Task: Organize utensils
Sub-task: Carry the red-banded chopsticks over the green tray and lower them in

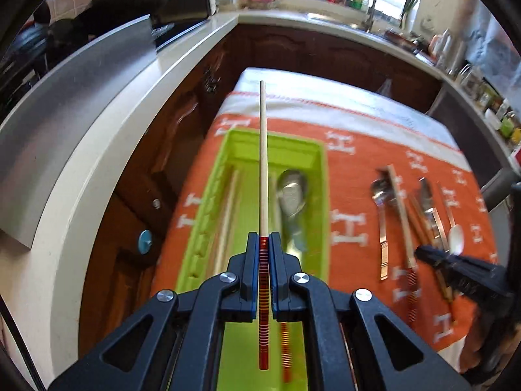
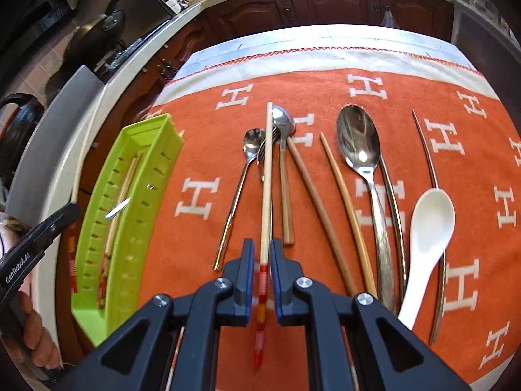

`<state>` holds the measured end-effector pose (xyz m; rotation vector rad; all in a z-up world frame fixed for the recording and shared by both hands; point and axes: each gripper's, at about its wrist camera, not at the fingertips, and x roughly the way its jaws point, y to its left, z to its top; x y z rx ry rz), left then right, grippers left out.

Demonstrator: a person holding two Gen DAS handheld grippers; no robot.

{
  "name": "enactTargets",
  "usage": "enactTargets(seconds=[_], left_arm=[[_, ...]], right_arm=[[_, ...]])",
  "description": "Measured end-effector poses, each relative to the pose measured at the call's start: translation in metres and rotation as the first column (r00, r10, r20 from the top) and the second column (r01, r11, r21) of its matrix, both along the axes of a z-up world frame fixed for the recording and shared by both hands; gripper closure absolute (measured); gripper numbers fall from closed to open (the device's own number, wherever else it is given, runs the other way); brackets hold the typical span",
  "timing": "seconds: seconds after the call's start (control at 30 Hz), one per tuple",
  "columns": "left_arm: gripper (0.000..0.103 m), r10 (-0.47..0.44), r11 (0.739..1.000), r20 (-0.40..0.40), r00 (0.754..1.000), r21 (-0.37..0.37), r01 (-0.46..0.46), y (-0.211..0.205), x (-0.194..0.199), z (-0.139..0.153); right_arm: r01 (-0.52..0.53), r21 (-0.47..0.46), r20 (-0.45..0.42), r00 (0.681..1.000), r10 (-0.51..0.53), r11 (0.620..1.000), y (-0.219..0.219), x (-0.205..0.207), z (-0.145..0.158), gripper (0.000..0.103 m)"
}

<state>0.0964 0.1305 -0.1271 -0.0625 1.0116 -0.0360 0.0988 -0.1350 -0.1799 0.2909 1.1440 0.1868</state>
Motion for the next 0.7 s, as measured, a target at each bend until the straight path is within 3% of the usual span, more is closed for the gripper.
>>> enactTargets(seconds=[0.4,0.57,0.6,0.7], left_arm=[[0.1,-0.034,0.997,-0.086,0.996,0.072,0.041,0.003,0.005,-0.039],[0.1,-0.045,0.995,-0.111,0.993,0.083,0.054,-0.001,0.001,-0.045],[0.099,-0.043,0.995,-0.118,0.992,0.089,0.054,-0.001,0.001,-0.047],[0.099,-0.028,0.994,-0.14,0.99,0.098,0.042,-0.001,0.001,-0.051]], right_arm=[[0.006,-0.17,0.015,1.0,-0.004,0.985,0.02,0.034,-0.01,0.09],[0.011,-0.165,0.019,1.0,-0.008,0.986,0.018,0.035,-0.01,0.091],[0.015,-0.154,0.019,1.0,-0.012,0.988,0.017,0.034,-0.01,0.096],[0.03,-0.108,0.018,0.999,-0.028,0.994,0.009,0.032,-0.008,0.097]])
